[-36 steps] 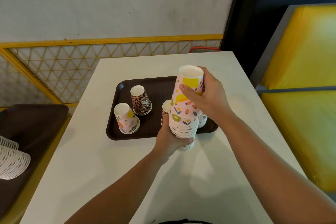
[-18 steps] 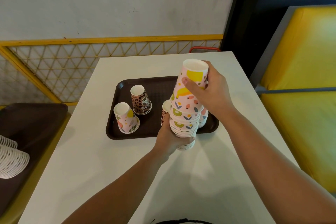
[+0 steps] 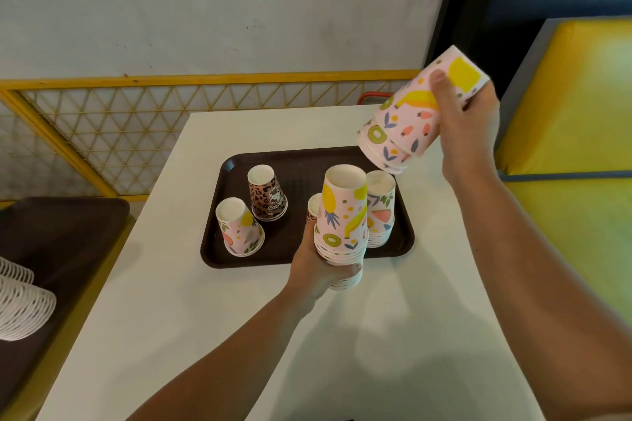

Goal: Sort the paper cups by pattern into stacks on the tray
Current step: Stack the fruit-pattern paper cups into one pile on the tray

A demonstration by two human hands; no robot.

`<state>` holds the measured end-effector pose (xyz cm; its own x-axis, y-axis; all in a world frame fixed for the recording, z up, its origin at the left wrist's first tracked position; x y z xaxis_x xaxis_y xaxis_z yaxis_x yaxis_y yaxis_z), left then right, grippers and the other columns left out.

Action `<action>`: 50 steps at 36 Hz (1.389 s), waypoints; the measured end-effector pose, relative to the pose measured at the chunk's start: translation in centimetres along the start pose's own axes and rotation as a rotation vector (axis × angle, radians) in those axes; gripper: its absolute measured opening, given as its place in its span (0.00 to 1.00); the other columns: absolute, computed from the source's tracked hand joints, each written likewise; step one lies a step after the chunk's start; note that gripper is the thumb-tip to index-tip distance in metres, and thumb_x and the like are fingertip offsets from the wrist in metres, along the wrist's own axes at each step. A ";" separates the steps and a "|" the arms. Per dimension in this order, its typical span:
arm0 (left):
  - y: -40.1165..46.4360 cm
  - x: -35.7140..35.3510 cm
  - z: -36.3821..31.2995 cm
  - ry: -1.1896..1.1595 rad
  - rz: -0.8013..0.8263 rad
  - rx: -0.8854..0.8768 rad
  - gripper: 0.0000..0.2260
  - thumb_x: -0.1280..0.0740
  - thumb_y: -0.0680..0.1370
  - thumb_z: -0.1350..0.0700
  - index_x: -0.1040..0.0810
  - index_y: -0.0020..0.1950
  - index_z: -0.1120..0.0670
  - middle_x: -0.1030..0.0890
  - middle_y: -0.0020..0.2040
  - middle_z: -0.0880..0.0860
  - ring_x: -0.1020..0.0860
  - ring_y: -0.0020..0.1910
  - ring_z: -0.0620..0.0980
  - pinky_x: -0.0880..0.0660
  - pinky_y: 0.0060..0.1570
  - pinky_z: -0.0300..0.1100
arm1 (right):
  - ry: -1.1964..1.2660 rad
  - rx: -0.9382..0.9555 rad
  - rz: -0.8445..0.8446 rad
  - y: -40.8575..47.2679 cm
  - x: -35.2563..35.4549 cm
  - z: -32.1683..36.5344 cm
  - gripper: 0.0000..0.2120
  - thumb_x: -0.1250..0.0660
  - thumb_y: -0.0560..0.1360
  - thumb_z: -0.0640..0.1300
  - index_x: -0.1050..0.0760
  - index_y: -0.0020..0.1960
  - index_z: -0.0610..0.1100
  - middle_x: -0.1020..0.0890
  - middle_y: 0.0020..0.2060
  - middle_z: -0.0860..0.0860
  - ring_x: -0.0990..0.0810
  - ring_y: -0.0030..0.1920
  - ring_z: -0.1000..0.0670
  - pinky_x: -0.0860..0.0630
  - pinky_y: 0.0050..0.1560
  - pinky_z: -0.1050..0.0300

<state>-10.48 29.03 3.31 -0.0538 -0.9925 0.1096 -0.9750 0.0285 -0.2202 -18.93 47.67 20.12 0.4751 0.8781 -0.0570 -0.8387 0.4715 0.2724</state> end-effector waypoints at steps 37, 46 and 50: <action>0.4 -0.5 -1.6 0.031 -0.031 0.000 0.43 0.19 0.54 0.55 0.31 0.67 0.49 0.20 0.59 0.48 0.21 0.59 0.47 0.23 0.59 0.47 | -0.359 0.112 0.623 -8.6 -2.0 -5.0 0.25 0.28 0.69 0.50 0.34 0.63 0.53 0.25 0.50 0.61 0.24 0.49 0.62 0.28 0.43 0.75; 0.4 -0.9 -1.5 0.024 0.003 0.003 0.42 0.20 0.51 0.51 0.31 0.64 0.41 0.20 0.61 0.47 0.22 0.60 0.49 0.24 0.63 0.53 | -0.364 0.127 0.513 -8.2 -1.7 -4.6 0.25 0.28 0.68 0.52 0.31 0.62 0.49 0.21 0.52 0.53 0.22 0.51 0.54 0.24 0.47 0.64; 0.2 -0.7 -1.4 0.046 0.000 0.013 0.42 0.21 0.51 0.50 0.32 0.62 0.39 0.20 0.59 0.46 0.22 0.59 0.47 0.24 0.61 0.53 | -0.355 0.143 0.481 -7.9 -1.7 -3.8 0.24 0.28 0.68 0.50 0.31 0.61 0.48 0.23 0.48 0.57 0.24 0.47 0.58 0.29 0.42 0.73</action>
<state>-10.95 29.93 4.50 -0.0641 -0.9860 0.1541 -0.9723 0.0268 -0.2324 -14.11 42.73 14.37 0.1323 0.8974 0.4210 -0.9490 -0.0080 0.3153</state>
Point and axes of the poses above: each hand's wrist, its own y-axis towards the middle knuckle, its own x-axis out of the back of the hand, z = x × y, the point moved 2 cm from there along y, towards the middle knuckle
